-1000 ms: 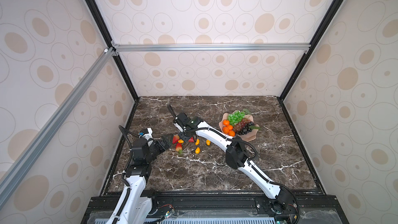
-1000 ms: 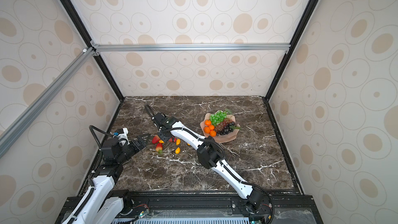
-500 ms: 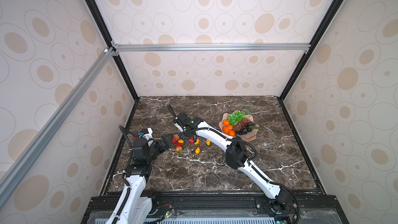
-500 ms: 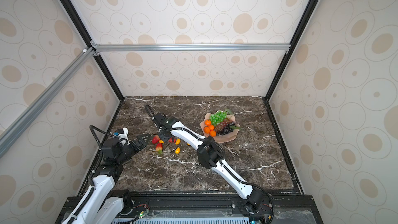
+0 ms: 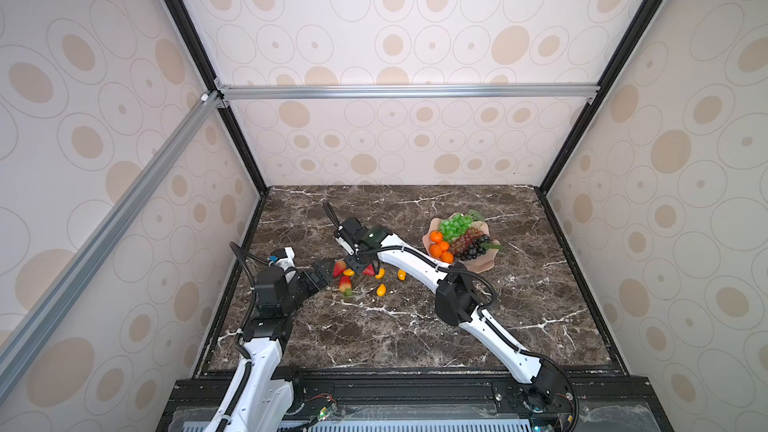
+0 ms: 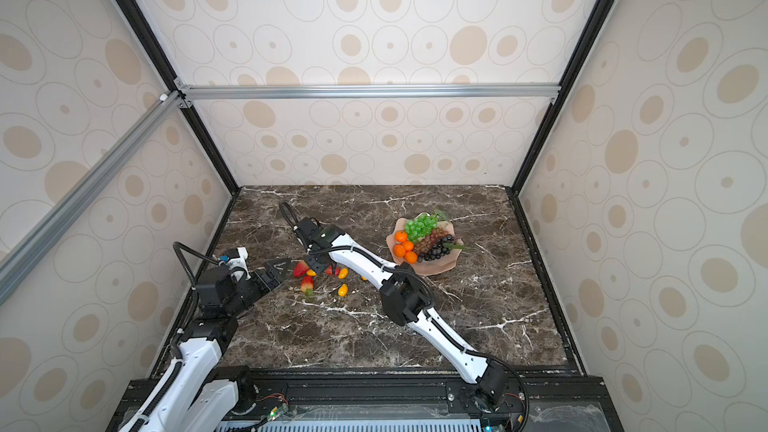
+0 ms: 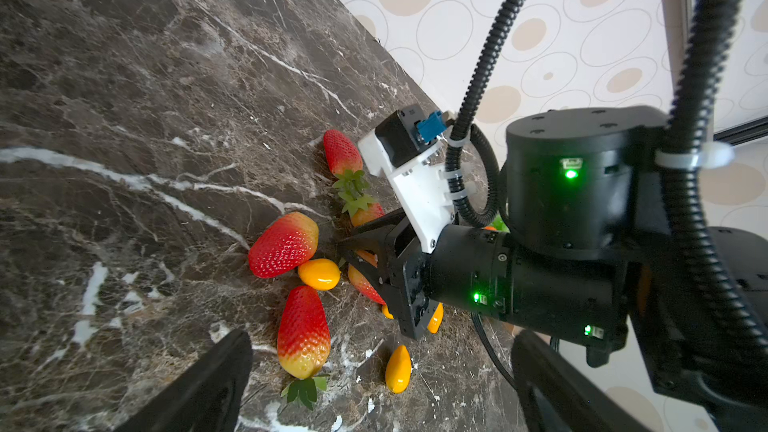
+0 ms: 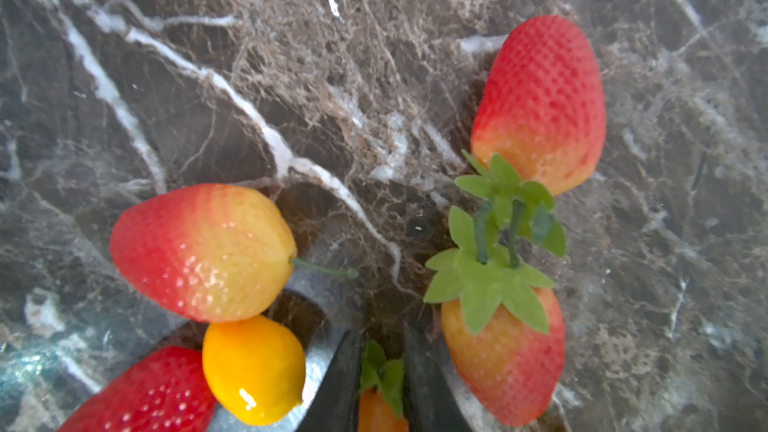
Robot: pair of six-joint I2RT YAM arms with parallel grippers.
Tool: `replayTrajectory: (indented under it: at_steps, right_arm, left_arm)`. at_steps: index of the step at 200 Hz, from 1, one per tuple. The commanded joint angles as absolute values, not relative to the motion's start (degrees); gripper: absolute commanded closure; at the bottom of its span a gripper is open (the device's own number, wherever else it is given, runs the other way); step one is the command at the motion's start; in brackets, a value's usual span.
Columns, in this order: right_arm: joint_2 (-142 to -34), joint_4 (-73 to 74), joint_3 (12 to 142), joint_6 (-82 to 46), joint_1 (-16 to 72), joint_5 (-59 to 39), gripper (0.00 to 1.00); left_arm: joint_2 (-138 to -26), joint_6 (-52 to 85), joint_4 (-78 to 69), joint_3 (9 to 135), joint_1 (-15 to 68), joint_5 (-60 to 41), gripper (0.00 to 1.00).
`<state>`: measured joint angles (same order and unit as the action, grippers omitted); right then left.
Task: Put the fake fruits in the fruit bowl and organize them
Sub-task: 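Close the right gripper on a red strawberry on the table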
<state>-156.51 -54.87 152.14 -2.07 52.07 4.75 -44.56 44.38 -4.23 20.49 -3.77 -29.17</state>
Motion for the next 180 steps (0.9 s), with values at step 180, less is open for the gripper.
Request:
replayTrajectory:
  at_steps: [180]
  right_arm:
    - [-152.96,-55.37,152.23,-3.46,51.81,3.05,0.95]
  left_arm:
    - [-43.24,44.57,-4.62,20.83,-4.22,-28.74,0.02]
